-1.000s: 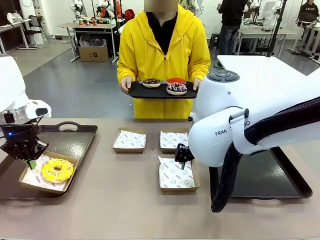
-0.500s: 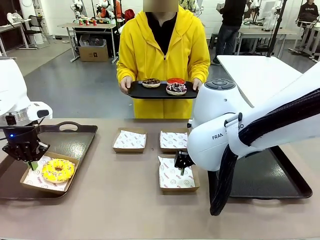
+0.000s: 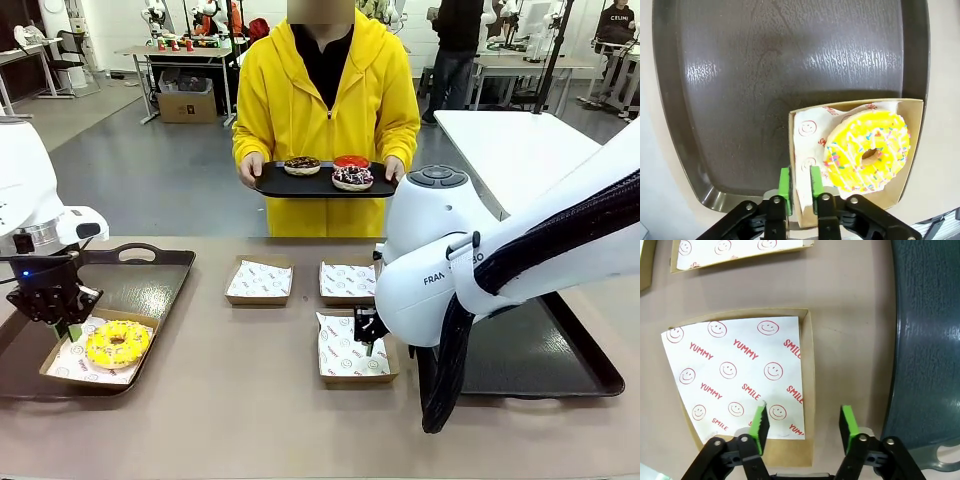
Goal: Individually package the donuts and arrange them on the tray.
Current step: Place the picked Paper togo box on the Handle tray while simultaneously picking up another Paper togo box from the table with the other hand.
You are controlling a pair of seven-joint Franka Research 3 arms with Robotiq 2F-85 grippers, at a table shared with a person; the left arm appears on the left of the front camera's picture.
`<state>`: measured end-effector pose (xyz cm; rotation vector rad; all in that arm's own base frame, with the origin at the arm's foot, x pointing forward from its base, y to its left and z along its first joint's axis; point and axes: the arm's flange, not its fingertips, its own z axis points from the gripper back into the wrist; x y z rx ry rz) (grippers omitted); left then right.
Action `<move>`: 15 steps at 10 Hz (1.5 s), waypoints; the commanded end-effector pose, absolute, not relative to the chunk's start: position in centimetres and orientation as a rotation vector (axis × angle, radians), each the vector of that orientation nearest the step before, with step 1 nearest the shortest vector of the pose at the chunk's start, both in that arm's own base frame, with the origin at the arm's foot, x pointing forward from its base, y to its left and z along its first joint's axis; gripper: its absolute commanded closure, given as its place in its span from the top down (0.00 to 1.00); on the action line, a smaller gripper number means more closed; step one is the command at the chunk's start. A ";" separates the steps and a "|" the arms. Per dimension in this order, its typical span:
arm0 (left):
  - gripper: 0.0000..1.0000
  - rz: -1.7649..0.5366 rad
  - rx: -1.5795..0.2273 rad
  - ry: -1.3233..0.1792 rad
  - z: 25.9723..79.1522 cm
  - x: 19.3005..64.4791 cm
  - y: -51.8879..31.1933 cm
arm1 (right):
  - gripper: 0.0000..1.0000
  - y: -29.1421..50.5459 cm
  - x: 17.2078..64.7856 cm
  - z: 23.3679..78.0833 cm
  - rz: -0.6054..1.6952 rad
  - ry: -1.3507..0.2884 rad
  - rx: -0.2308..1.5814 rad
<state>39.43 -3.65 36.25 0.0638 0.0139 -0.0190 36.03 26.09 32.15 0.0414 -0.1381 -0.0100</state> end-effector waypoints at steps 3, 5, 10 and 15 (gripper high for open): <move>0.82 -0.036 0.051 0.007 36.4 38.9 -3.1 | 0.00 26.4 36.5 32.0 -0.014 -0.164 0.049; 1.00 -0.033 0.048 0.006 36.6 38.8 -3.1 | 0.00 26.3 36.5 32.0 -0.020 -0.166 0.044; 0.93 -0.015 -0.038 -0.024 38.1 37.9 -2.2 | 0.00 26.5 36.2 32.9 -0.041 -0.164 0.028; 0.93 0.077 -0.602 -0.205 44.1 34.1 8.1 | 0.00 25.7 33.0 44.8 -0.051 -0.260 -0.025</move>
